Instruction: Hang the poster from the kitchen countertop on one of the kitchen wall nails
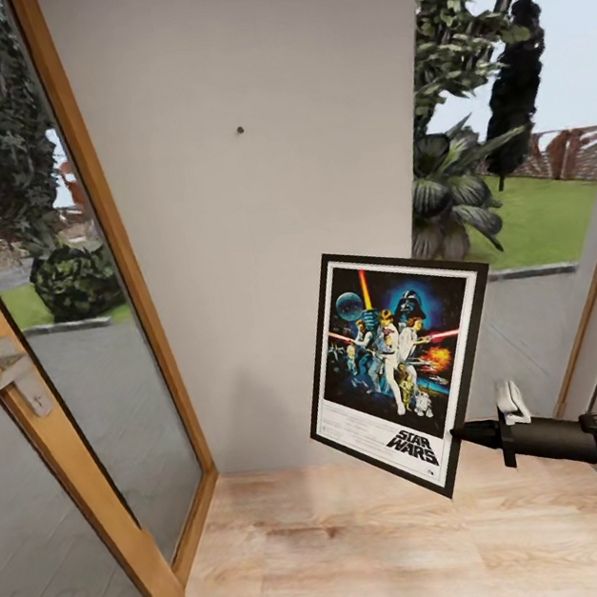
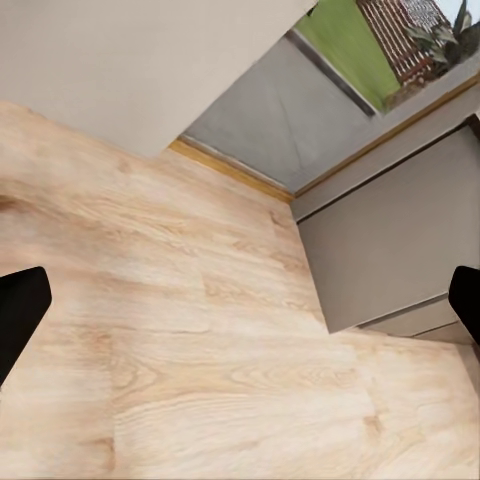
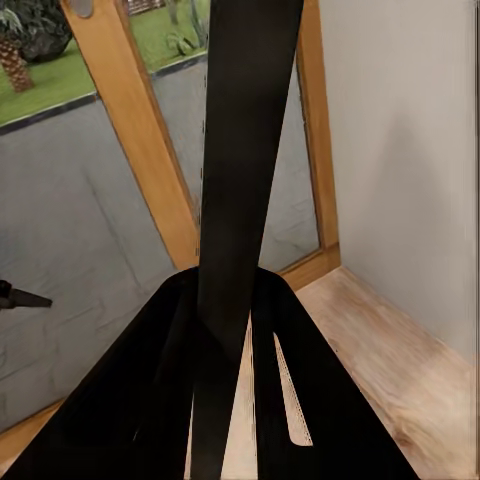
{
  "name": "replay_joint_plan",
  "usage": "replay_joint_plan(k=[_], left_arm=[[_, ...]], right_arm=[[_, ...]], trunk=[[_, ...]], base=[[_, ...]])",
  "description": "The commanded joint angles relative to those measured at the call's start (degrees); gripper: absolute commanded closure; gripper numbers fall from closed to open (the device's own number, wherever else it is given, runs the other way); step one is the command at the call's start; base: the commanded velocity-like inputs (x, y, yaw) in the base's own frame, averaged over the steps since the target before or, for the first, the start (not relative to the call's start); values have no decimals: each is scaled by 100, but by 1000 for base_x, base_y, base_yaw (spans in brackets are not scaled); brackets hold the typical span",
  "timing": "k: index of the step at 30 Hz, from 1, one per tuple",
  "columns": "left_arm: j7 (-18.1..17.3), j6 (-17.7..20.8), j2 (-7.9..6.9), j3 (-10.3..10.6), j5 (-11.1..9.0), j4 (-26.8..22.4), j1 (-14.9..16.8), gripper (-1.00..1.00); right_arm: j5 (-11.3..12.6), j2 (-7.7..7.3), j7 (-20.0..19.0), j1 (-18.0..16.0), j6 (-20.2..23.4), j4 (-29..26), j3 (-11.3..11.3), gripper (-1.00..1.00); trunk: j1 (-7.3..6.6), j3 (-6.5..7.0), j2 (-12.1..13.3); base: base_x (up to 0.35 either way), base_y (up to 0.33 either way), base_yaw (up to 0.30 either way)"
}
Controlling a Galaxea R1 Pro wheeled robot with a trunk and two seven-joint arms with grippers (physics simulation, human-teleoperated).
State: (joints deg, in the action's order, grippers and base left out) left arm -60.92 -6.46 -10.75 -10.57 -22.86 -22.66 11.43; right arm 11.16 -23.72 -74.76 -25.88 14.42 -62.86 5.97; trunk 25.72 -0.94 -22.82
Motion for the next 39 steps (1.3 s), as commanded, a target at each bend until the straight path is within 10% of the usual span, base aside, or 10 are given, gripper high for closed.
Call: replay_joint_plan(k=[1, 39], left_arm=[[-16, -38, 0, -6, 1, 7, 4, -100], [-21, -38, -2, -6, 1, 7, 4, -100]], right_arm=[[35, -1, -40, -5, 87, 2, 1, 100], [37, 2, -47, -5, 88, 2, 0, 100]], trunk=[[7, -10, -10], [7, 2, -10]], base=[[324, -34, 0], [197, -18, -20]])
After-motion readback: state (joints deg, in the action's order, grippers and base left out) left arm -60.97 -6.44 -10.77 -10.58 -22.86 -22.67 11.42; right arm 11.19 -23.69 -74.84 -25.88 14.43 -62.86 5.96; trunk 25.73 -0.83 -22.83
